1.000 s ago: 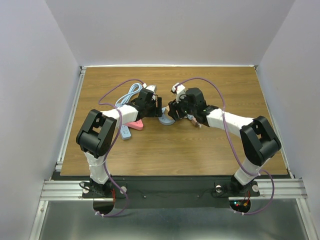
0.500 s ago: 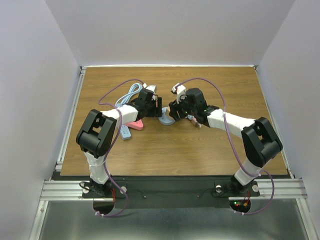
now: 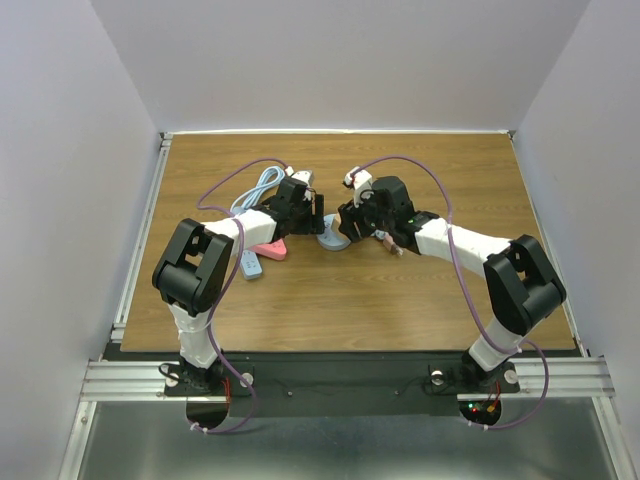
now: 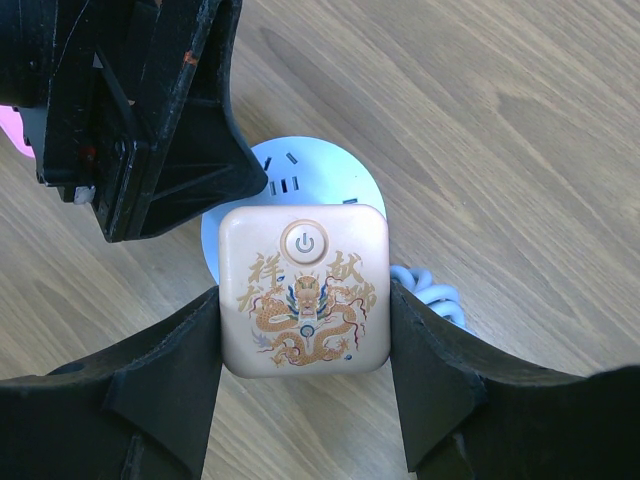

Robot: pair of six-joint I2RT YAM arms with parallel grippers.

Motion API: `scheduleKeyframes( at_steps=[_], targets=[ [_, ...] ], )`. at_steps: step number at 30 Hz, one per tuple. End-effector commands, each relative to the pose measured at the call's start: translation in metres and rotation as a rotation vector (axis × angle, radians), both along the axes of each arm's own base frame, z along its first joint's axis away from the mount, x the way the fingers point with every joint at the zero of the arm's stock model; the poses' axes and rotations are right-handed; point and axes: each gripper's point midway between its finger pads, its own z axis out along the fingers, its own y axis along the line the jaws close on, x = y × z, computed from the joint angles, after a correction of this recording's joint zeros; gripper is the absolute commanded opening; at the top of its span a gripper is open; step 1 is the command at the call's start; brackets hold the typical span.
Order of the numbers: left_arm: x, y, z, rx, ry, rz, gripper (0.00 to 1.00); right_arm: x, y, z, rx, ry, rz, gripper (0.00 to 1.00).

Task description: Insert the plug

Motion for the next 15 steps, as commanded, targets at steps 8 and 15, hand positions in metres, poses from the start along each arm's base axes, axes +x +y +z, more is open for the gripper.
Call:
scheduleKeyframes(
  at_steps=[8,15],
  targets=[
    [-0.0072,0.0071,-0.0053,0.048,0.041,-0.023,0.79,-0.0159,-0.0073,-0.0027,-0.019,0.028,0.015,0.0],
    [-0.0077,0.0071,-0.0061,0.049,0.044,-0.025,0.79,-0.0221,-0.0082,-0.0061,-0.027,0.054,0.024,0.0]
  ],
)
